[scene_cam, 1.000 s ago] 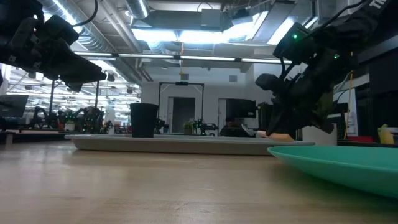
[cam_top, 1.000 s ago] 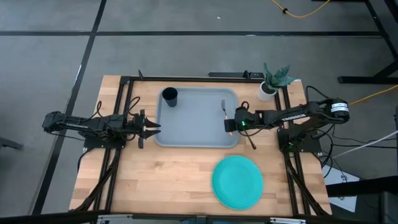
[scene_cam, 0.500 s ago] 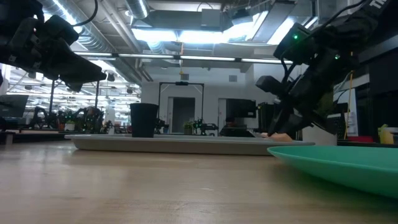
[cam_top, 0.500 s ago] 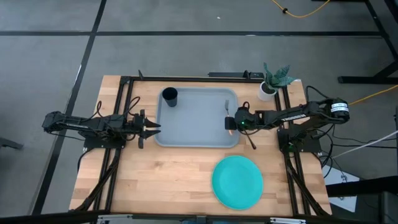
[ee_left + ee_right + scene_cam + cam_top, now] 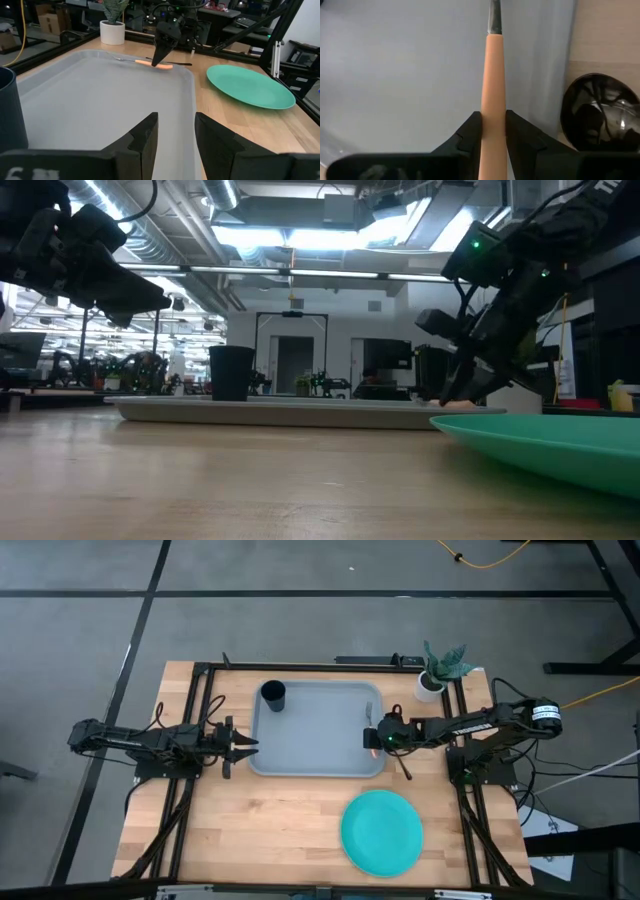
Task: Pick and place plate/cup/fork/spoon on tray
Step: Put the orange fork to the right of of the serving tray
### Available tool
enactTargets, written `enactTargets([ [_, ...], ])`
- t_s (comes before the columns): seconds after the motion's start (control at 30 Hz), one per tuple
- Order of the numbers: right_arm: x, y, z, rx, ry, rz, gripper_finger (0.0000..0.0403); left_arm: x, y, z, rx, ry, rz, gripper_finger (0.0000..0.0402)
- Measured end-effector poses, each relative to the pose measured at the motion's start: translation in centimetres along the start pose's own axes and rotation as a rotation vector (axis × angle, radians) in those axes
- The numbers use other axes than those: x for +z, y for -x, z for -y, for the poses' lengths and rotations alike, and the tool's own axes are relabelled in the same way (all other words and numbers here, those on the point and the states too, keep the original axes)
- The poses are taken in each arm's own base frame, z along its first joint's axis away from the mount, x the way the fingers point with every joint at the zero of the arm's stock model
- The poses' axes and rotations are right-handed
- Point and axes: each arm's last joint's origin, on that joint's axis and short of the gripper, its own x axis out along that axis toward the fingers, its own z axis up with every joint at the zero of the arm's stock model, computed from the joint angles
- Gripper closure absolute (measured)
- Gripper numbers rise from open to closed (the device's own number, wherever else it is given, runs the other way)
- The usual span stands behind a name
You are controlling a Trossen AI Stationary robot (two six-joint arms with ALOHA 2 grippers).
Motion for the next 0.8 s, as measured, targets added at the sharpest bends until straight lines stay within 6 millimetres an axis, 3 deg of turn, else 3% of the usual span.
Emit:
enactTargets([
  [0.8,-0.07,0.01,0.19,-0.02,-0.027,0.0,0.0328,0.0,0.0,0.0,0.0,0.0,0.0,0.028],
])
